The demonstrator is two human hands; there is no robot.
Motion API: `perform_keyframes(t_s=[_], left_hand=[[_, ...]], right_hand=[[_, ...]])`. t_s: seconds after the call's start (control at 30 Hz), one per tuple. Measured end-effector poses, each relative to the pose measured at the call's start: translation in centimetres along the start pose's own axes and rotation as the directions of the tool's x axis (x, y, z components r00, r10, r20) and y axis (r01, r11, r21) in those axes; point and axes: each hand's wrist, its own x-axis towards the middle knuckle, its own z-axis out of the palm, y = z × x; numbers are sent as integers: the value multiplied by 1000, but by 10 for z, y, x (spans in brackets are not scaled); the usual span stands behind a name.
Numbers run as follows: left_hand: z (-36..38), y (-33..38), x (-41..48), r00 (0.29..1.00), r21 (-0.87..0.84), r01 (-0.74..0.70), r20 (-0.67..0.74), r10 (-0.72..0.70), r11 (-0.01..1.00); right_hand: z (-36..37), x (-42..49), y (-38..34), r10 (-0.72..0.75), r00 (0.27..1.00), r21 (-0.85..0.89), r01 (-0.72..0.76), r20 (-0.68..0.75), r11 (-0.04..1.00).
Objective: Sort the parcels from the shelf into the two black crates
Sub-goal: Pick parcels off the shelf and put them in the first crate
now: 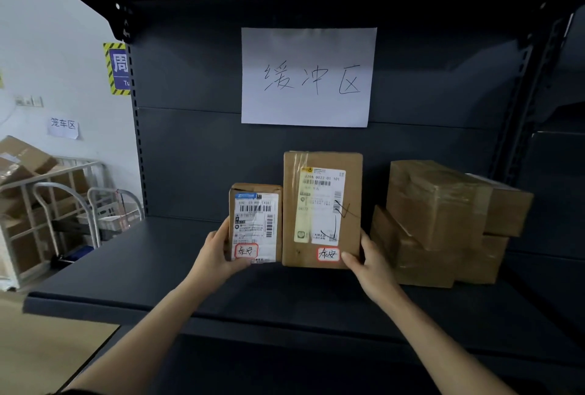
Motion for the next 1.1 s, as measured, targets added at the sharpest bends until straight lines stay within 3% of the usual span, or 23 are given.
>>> perform_keyframes(t_s=[0.33,0.53,1.1], left_hand=[[-5,40,-36,999,-53,34,-23,-35,998],[-3,47,-66,990,-62,12,-139,-20,998],[-101,43,-189,869,-30,215,-451,-205,976]], right_hand=[[-15,-26,-10,-16,999,112,11,38,994],[-11,-39,-21,-47,996,184,31,78,982],[95,-67,-86,-197,934,346,86,299,934]])
